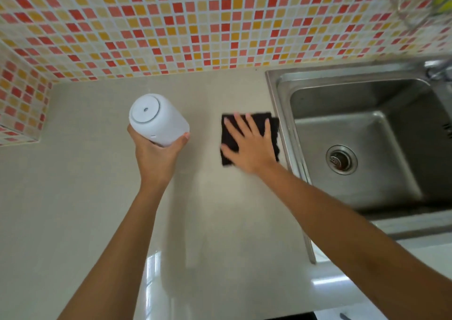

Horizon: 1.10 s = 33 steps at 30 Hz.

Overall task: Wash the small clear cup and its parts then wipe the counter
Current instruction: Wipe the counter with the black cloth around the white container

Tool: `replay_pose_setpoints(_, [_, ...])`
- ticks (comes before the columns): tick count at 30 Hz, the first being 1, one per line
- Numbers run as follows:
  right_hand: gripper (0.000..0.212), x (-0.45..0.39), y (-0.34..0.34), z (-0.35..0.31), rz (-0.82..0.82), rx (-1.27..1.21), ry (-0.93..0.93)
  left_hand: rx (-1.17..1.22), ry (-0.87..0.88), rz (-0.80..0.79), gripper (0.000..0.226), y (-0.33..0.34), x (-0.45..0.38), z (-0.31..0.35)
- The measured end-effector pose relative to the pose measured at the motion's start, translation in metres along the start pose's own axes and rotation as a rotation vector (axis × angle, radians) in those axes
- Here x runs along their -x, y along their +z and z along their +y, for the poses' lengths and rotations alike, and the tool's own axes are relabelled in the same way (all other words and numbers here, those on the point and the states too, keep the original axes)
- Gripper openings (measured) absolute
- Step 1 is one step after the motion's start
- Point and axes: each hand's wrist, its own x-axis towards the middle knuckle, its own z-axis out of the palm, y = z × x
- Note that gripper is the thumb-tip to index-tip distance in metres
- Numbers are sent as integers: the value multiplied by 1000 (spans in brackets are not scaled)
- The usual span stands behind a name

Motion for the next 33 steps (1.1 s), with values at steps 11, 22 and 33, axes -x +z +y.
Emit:
replay_pose_setpoints(11, [75,26,9,-33,33,-37,-42,-14,-18,29,94,4,16,-12])
replay_pose_setpoints(22, [61,116,15,47,110,56,35,23,-46,-54,96,33,46,-8])
replay_pose_setpoints(33, [28,86,-44,103,207,-323,535,-27,-23,-186,90,41,85,-3])
